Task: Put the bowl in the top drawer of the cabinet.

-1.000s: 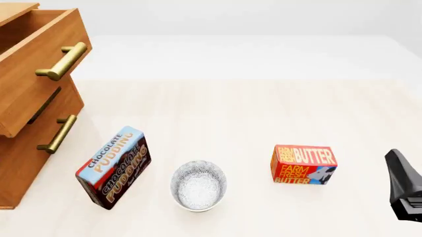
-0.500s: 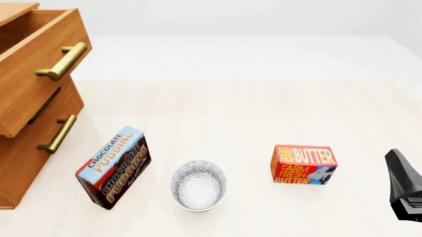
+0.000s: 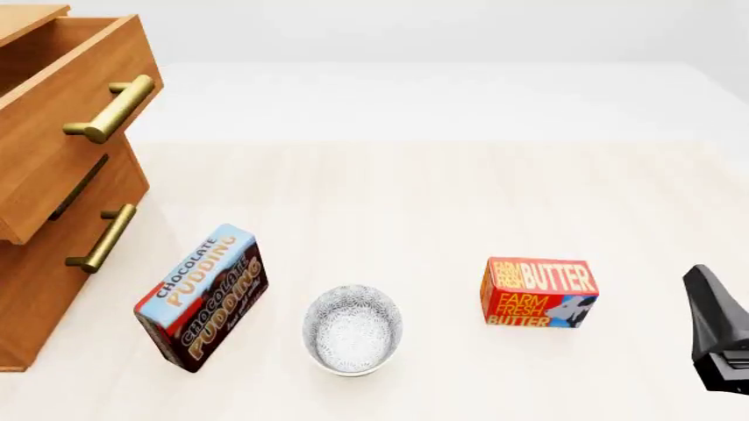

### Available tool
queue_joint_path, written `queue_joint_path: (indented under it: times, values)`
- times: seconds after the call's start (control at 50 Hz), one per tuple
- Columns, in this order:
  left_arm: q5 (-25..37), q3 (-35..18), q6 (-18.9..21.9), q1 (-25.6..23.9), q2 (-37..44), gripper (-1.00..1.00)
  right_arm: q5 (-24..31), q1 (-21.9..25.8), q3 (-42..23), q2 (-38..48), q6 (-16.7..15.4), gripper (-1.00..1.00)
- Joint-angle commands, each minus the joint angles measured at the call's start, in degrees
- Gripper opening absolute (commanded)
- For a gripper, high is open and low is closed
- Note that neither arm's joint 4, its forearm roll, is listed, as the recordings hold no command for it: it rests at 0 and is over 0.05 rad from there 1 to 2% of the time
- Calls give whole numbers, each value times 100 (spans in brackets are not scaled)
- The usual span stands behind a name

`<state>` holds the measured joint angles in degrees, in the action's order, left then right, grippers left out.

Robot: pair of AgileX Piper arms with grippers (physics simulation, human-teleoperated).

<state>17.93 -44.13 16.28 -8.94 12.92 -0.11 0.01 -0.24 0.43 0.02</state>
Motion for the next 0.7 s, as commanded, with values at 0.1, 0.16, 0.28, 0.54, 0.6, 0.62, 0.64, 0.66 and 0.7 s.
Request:
queue_joint_path:
  times: [0.1,0.16,0.28,0.54,0.6,0.62,0.64,0.66,0.7]
  values:
    - [195,-653,-206,-14,875,100,0,0,0,0,0,100]
    - [344,-812,-362,-52,1091,100,0,0,0,0,1,100]
    - [424,-1022,-457,-64,1364,100,0,0,0,0,0,100]
    - [446,-1259,-873,-3,2013,100,0,0,0,0,-1,100]
    - [430,-1269,-941,27,2136,100,0,0,0,1,-1,100]
    - [443,-1281,-993,56,2185,100,0,0,0,0,-2,100]
    - [436,-1280,-1002,55,2204,100,0,0,0,0,-1,100]
    - [434,-1282,-1012,70,2228,100,0,0,0,-1,-1,100]
    - [439,-1304,-1101,122,2317,100,0,1,0,-1,1,100]
